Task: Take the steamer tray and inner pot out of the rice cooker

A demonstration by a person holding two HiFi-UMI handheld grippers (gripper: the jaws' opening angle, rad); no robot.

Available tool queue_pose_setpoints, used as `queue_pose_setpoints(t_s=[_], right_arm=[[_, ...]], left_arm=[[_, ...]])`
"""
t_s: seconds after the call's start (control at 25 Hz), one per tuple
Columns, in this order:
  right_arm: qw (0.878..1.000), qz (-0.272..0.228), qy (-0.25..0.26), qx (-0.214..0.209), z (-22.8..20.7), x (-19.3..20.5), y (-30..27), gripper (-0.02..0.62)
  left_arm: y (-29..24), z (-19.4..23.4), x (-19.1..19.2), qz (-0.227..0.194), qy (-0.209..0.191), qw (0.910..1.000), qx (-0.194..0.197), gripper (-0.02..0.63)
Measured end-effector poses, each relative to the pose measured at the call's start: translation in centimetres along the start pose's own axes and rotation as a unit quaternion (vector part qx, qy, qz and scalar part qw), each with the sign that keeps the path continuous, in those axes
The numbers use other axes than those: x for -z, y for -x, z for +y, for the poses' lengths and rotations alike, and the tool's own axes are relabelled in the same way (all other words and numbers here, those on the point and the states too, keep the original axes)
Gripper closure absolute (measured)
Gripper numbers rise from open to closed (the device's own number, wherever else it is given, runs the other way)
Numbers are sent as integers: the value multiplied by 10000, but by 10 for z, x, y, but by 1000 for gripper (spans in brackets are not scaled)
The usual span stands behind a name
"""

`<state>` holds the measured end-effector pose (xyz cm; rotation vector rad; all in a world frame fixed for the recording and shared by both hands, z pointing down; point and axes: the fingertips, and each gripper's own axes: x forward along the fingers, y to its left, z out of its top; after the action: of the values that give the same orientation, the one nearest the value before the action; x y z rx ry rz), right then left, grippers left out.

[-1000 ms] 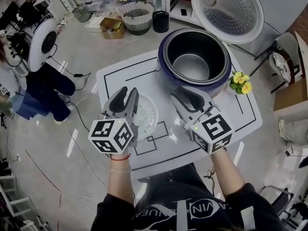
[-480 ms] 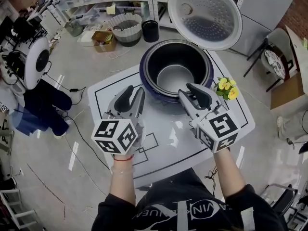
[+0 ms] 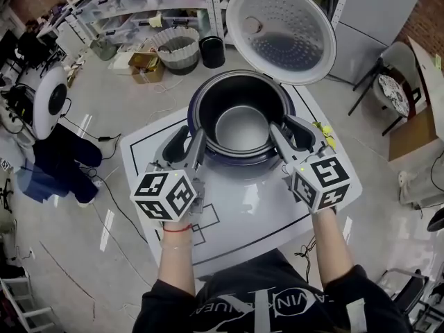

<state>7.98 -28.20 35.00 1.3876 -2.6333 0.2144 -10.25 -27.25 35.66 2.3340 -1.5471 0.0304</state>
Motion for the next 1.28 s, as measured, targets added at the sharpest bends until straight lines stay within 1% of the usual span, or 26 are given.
queue_pose_setpoints(t_s=[0.16, 0.36, 0.56, 0.72, 0.96, 1.08, 1.28], right_arm=[[9998, 87, 69, 168, -25, 0, -7, 482], [9995, 260, 39, 200, -43, 3, -20, 472], [9990, 423, -24, 119, -53, 9, -33, 456], [9983, 560, -100, 76, -56, 13, -41, 453], [9974, 707, -135, 78, -63, 18, -48, 453], [9968, 760, -193, 120, -67, 22, -50, 453], [9961, 815, -324, 115, -72, 27, -53, 453]], left_arm=[[-12, 3, -1, 64, 13, 9999, -140, 459], [-23, 8, 0, 166, -68, 9995, -263, 454], [-34, 15, 3, 299, -102, 9987, -397, 448], [-39, 16, 4, 354, -63, 9985, -403, 448], [-47, 18, 8, 470, 20, 9978, -463, 446], [-50, 20, 11, 555, -9, 9971, -530, 445], [-54, 19, 13, 569, -32, 9972, -478, 446]])
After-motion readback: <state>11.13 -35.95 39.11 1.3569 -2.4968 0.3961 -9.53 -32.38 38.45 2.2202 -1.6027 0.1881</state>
